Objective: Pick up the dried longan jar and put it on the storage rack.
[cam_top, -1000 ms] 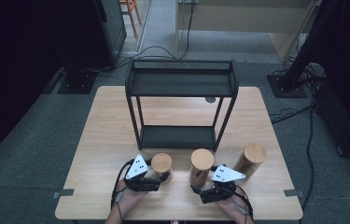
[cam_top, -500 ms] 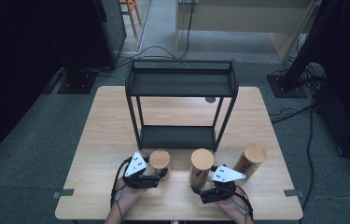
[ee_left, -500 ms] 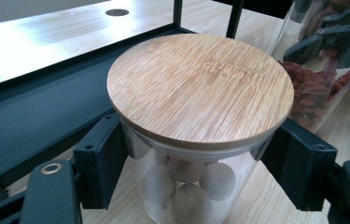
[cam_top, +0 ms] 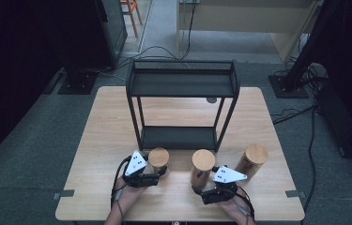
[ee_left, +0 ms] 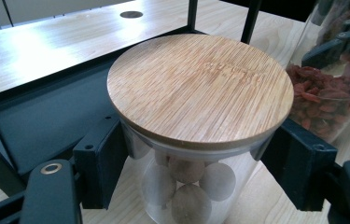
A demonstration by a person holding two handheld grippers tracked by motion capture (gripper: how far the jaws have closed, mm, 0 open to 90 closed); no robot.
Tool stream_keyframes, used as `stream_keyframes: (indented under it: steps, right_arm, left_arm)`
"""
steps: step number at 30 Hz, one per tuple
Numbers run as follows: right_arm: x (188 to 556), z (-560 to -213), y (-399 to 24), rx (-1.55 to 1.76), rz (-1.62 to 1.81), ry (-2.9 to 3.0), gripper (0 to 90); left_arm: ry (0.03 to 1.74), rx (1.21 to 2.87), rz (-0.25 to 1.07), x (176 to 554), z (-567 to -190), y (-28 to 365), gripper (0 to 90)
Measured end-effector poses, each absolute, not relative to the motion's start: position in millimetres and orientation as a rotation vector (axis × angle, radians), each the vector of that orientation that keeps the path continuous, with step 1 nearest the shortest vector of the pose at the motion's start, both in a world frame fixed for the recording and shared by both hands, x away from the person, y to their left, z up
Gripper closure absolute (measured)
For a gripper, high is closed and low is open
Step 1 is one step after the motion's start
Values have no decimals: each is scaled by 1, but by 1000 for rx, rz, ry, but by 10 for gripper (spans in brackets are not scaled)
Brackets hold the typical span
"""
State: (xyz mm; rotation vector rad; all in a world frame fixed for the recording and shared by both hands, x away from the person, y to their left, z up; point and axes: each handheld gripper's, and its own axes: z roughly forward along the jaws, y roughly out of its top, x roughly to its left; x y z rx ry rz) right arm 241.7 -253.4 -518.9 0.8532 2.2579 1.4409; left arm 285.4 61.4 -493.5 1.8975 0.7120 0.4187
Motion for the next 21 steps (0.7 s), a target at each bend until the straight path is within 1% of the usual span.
stream_keyframes:
  steps: [21]
  right_arm:
    - [242,-519,-254,857,1443,2258,61]
  left_arm:
    - [734,1905,444,293,-493,59,263]
